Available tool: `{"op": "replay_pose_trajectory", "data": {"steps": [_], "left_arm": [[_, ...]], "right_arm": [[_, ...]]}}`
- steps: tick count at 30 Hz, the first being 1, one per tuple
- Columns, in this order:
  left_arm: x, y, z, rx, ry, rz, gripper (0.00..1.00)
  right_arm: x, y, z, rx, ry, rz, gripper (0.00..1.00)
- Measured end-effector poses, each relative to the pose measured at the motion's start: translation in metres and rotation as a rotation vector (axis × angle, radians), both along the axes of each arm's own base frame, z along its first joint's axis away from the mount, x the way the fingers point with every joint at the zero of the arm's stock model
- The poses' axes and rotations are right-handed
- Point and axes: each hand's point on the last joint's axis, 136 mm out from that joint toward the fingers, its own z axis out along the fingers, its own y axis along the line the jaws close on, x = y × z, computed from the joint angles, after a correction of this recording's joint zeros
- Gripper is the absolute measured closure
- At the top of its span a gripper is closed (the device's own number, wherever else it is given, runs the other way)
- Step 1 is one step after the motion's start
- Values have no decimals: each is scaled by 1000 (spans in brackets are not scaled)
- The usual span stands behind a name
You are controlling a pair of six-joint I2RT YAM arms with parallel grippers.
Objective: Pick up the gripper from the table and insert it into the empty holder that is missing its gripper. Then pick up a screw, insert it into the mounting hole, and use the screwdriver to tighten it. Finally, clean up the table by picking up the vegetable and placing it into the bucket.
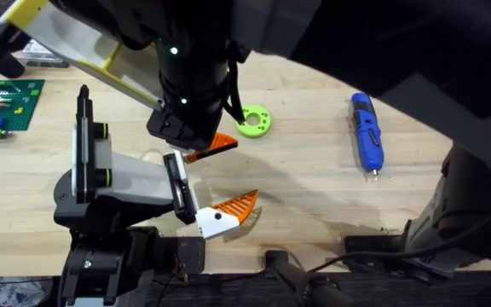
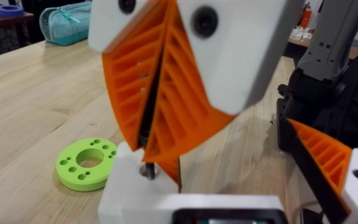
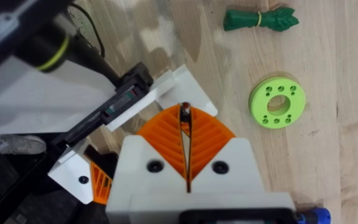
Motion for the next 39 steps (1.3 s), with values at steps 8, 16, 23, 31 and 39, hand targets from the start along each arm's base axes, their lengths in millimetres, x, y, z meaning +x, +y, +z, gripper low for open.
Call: {"op": "replay_pose_trajectory", "data": {"steps": [8, 16, 23, 31, 39], "left_arm": [[0, 0, 0, 0, 3, 0, 15], [0, 0, 0, 0, 3, 0, 14], [0, 0, 0, 0, 3, 0, 13], [0, 0, 0, 0, 4, 0, 13], [0, 0, 0, 0, 3, 0, 14]], "right_arm": [[-2, -3, -1, -14, 7, 0, 993], [-2, -4, -1, -18, 10, 0, 993], [-3, -5, 1, -18, 10, 0, 993], [0, -1, 20, 36, -18, 0, 993], [-1, -2, 20, 29, -15, 0, 993]]}}
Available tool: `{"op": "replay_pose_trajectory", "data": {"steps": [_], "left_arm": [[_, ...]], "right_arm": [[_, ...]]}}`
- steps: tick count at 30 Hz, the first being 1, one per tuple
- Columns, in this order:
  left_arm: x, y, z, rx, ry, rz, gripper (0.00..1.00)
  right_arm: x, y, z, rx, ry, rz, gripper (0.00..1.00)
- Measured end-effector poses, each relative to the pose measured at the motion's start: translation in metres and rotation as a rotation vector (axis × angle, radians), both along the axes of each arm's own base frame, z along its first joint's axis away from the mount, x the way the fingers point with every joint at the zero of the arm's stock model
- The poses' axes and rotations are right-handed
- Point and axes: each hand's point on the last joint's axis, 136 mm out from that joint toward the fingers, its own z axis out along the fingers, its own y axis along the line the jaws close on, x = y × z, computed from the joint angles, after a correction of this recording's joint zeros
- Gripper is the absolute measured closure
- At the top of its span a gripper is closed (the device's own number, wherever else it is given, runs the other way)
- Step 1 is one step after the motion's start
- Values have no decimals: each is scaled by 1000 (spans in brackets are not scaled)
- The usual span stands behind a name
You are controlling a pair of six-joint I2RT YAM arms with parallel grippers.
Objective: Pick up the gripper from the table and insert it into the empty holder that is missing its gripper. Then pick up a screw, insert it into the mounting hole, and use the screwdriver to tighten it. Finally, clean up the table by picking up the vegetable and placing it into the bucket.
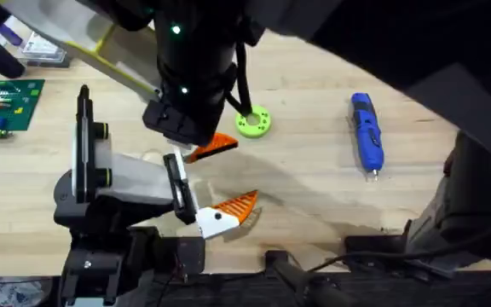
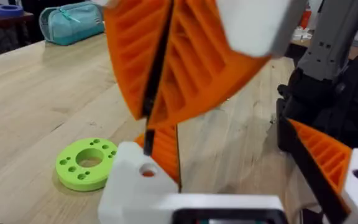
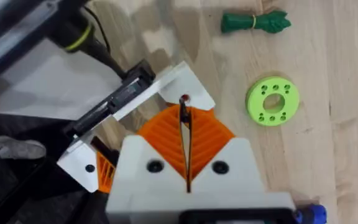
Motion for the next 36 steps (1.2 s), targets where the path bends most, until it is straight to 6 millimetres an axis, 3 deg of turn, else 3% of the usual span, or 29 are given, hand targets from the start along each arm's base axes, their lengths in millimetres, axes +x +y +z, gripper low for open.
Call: {"op": "replay_pose_trajectory", "data": {"steps": [36], "left_arm": [[0, 0, 0, 0, 0, 0, 14]], "right_arm": [[3, -8, -2, -40, -20, -10, 993]]}}
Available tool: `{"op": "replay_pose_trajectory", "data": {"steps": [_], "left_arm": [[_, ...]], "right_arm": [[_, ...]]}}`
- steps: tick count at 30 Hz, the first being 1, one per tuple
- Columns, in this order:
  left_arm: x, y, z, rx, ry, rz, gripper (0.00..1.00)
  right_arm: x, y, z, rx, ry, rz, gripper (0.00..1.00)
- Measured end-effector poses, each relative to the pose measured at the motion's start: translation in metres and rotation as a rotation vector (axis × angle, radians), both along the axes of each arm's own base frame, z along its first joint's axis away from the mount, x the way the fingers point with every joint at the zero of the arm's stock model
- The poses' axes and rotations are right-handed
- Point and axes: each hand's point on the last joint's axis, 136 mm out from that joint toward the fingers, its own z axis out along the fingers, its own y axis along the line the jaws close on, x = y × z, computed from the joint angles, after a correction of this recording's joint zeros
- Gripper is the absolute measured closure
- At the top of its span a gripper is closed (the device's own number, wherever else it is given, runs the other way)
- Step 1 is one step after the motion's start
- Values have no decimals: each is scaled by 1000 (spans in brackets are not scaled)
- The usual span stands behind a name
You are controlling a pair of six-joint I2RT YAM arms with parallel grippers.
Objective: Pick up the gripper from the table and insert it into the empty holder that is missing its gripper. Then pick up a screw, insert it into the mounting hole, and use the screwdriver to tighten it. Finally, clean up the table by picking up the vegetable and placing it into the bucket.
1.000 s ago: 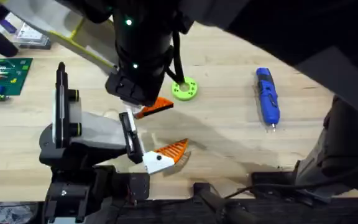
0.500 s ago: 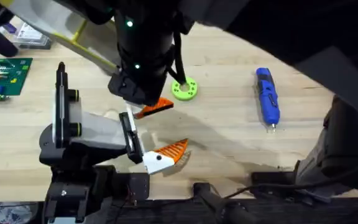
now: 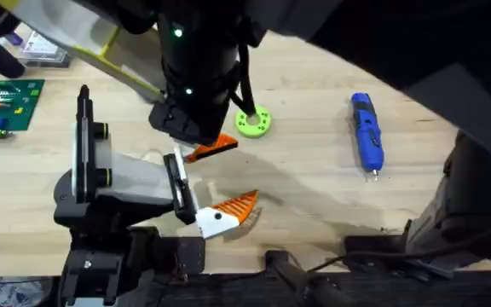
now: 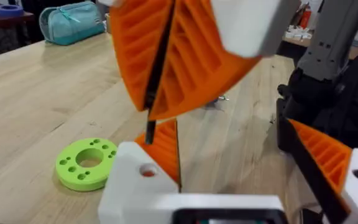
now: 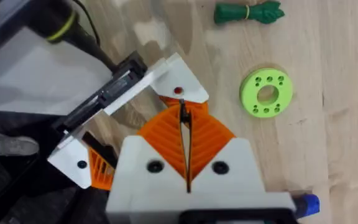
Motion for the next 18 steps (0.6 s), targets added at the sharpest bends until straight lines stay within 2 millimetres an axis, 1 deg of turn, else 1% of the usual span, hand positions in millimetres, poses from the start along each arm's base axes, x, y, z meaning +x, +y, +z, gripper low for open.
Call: {"op": "replay_pose_trajectory", "data": {"steps": [5, 13, 18], "left_arm": [[0, 0, 0, 0, 0, 0, 15], [0, 0, 0, 0, 0, 0, 14], [0, 0, 0, 0, 0, 0, 14]], "right_arm": [[0, 0, -1, -3, 2, 0, 993], [2, 3, -17, -41, 22, 0, 993], [2, 4, -19, -46, 24, 0, 993]]}}
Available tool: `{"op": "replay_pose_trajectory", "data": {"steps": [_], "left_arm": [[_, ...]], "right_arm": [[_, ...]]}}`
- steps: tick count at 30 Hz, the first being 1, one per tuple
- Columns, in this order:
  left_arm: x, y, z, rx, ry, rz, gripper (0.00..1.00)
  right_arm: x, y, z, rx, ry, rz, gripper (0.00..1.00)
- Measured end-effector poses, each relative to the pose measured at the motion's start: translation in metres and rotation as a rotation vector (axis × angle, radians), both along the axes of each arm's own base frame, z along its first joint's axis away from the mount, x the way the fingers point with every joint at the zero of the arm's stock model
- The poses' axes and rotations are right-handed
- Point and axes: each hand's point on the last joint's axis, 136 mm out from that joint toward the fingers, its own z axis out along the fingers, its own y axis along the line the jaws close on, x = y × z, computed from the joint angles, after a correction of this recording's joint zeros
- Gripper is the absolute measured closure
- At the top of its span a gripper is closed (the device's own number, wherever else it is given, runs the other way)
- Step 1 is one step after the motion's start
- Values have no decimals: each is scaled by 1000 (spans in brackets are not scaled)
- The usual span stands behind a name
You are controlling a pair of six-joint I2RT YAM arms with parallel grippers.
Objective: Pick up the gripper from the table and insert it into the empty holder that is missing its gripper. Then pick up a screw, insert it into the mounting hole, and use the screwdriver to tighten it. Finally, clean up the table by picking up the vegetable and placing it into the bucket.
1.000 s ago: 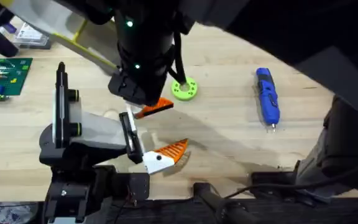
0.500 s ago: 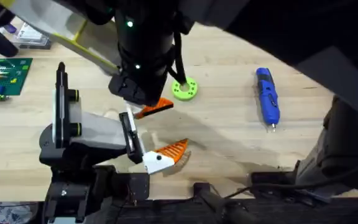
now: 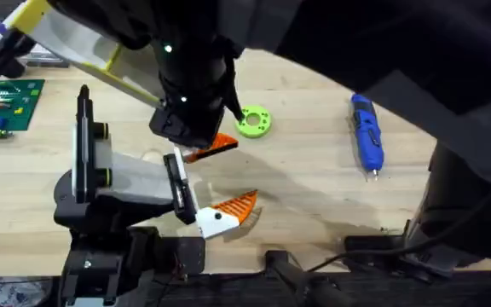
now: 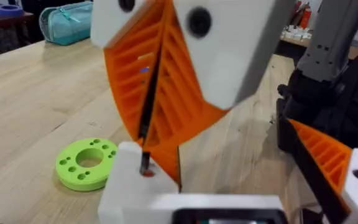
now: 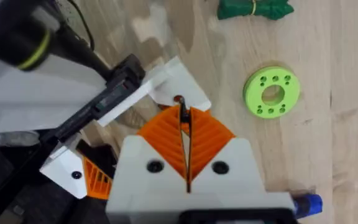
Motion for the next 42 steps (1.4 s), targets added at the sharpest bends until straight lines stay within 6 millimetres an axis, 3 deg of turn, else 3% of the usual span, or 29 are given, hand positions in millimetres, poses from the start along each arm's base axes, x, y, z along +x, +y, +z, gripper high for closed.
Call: {"op": "replay_pose_trajectory", "data": {"steps": [14, 23, 42], "left_arm": [[0, 0, 0, 0, 0, 0, 14], [0, 0, 0, -3, 10, 0, 14], [0, 0, 0, -4, 12, 1, 14]], "right_arm": [[0, 0, -1, -4, 2, 0, 993], [0, 1, -16, -45, 26, 1, 993], [2, 5, -17, -35, 20, 1, 993]]}}
